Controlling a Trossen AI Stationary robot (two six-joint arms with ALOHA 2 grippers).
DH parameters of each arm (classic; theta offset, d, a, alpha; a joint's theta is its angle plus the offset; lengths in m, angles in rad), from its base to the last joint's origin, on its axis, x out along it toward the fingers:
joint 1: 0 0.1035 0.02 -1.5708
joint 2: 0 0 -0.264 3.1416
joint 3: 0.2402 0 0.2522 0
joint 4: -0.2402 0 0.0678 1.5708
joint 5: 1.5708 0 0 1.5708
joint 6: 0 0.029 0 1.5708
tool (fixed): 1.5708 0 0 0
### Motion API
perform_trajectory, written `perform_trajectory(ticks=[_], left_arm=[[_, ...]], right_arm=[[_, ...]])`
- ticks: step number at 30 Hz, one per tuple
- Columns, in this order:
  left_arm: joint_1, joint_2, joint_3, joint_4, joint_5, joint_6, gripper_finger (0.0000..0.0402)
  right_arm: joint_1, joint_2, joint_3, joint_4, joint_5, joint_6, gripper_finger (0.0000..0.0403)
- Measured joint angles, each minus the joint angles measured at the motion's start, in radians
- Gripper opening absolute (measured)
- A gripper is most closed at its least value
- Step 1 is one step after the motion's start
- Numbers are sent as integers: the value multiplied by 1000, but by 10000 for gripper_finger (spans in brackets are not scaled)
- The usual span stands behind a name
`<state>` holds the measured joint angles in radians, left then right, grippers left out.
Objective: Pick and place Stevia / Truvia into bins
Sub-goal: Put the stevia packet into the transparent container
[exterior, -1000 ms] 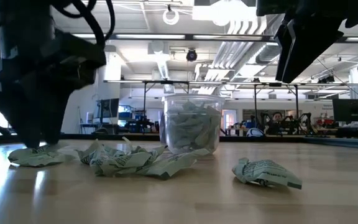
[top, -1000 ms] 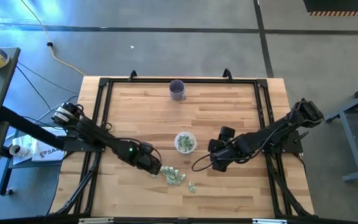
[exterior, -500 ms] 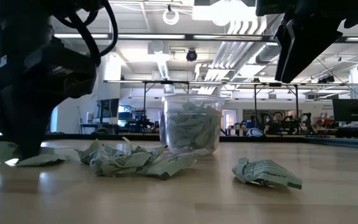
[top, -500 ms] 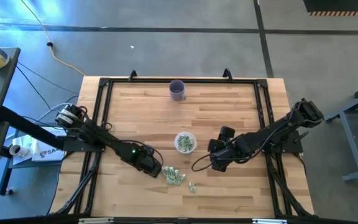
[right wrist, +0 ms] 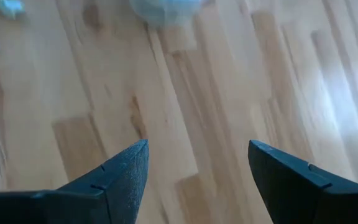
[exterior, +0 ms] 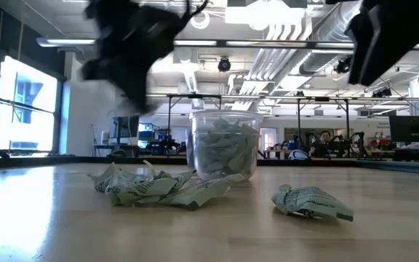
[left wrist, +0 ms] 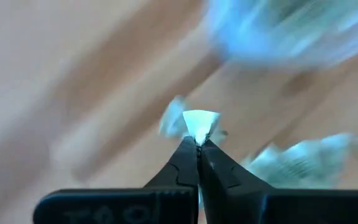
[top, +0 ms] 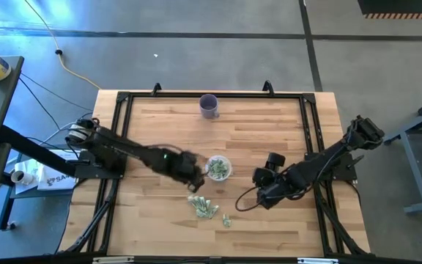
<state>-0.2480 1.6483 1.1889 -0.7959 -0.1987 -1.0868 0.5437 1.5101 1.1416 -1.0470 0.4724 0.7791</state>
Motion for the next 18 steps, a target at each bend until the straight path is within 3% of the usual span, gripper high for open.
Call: perform_trajectory(ticks=[5, 12, 14, 18], left_arm=[[100, 31, 187, 136, 5, 284, 32], [207, 193, 239, 232, 227, 325, 34], [202, 234, 237, 214, 229, 323, 62], [201, 237, 237, 209, 265, 319, 168]], right_arm=[[49, 0, 0, -22, -5, 94, 265], [109, 0, 0, -72, 43, 262, 265], [122, 0, 0, -74, 45, 282, 265], [138, 1, -6, -78, 49, 299, 265]])
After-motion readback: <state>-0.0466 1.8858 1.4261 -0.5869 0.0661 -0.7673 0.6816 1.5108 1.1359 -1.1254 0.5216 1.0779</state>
